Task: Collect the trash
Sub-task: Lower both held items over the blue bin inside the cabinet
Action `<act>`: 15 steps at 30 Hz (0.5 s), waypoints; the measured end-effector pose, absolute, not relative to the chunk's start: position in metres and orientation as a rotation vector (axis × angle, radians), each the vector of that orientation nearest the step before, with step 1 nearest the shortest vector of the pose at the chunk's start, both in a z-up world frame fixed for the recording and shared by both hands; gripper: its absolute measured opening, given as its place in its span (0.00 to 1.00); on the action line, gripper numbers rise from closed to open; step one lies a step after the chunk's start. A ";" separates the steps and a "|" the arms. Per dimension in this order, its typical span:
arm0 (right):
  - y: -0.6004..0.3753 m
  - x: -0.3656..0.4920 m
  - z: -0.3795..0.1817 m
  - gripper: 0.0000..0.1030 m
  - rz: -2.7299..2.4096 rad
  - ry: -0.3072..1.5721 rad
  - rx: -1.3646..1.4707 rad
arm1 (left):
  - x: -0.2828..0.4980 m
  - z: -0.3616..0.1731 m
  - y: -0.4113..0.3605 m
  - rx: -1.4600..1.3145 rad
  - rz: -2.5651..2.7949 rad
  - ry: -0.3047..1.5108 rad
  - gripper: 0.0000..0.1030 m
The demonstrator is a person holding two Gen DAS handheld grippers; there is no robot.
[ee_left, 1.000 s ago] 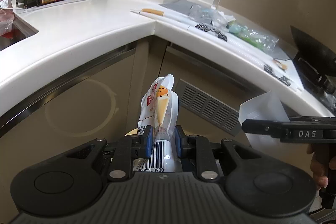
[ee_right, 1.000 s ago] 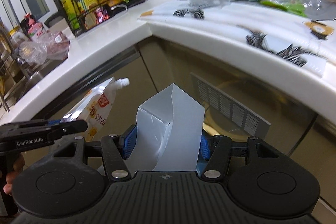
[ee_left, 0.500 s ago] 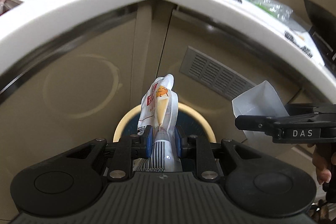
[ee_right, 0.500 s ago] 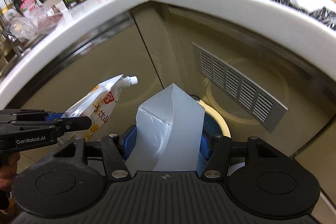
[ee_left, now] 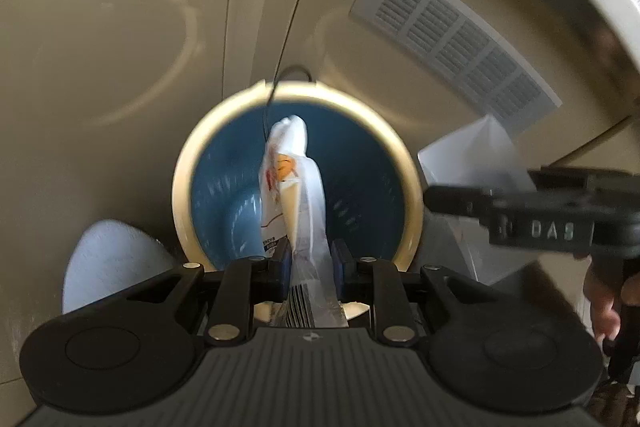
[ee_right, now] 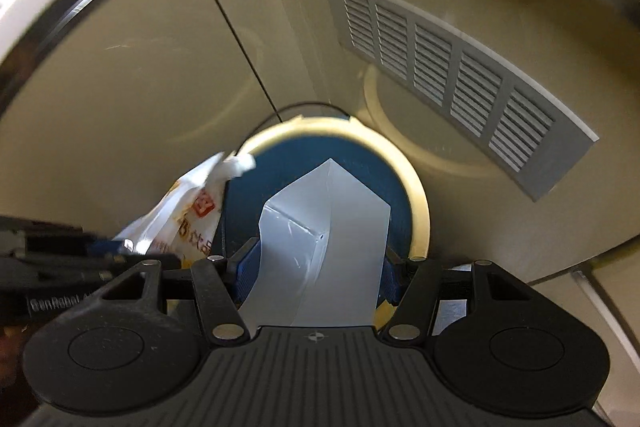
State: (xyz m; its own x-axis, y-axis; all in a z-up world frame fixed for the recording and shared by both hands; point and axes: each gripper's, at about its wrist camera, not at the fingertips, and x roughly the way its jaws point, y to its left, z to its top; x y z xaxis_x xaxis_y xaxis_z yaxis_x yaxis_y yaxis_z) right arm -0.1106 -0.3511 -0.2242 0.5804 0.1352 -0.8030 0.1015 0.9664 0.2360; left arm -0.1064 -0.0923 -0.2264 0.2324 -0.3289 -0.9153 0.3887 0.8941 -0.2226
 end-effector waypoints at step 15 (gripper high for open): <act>-0.349 -0.075 -0.253 0.60 -0.010 1.036 0.233 | -0.082 -0.243 -0.102 0.066 -0.494 1.264 0.22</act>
